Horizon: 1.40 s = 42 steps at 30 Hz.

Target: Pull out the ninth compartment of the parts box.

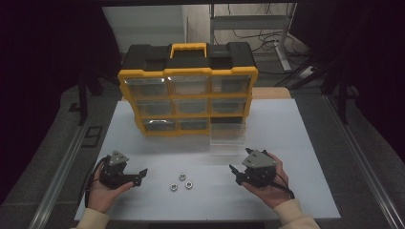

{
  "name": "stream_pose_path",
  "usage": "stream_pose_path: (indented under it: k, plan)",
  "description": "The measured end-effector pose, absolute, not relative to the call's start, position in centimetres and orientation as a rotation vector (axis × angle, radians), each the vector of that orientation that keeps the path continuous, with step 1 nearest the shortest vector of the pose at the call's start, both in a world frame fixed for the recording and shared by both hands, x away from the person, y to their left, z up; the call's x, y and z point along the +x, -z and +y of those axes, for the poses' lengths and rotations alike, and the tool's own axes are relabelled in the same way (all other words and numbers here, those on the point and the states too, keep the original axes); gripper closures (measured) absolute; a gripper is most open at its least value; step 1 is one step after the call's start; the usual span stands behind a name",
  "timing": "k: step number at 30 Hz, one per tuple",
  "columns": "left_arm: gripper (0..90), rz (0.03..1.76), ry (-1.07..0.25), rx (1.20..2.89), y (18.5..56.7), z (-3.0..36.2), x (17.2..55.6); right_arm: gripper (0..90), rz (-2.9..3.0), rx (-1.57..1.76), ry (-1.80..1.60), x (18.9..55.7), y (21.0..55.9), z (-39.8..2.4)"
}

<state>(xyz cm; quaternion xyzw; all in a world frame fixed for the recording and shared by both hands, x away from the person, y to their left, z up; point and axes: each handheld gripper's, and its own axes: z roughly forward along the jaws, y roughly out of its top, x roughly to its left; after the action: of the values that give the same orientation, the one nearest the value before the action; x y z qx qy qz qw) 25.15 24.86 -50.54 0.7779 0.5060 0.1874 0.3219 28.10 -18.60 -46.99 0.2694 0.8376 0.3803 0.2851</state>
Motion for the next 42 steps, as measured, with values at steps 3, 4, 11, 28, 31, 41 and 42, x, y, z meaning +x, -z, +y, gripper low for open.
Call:
stream_pose_path:
  k: [3,4,11,28,31,41,42]
  plan:
    - [9.1,1.327,-0.495,2.044,50.5,24.9,25.1,22.6,2.259,0.754,-1.041,28.1,47.0,-19.3]
    - [9.1,1.326,-0.496,2.045,50.5,24.8,25.1,22.4,2.265,0.764,-1.044,28.1,47.0,-19.5]
    - [9.1,1.312,-0.5,2.049,50.4,24.6,25.0,20.8,2.305,0.823,-1.038,28.2,47.1,-20.9]
    - [9.1,1.292,-0.504,2.045,50.3,24.4,24.6,17.3,2.321,0.942,-1.01,28.4,47.4,-24.0]
    - [9.1,1.285,-0.504,2.052,50.3,24.3,24.6,16.8,2.305,0.971,-0.99,28.3,47.4,-24.8]
    - [9.1,1.27,-0.511,2.063,50.1,23.7,24.5,15.7,2.258,1.078,-0.939,28.0,47.4,-28.2]
    - [9.1,1.269,-0.512,2.064,50.1,23.6,24.5,15.7,2.254,1.089,-0.94,28.0,47.4,-28.5]
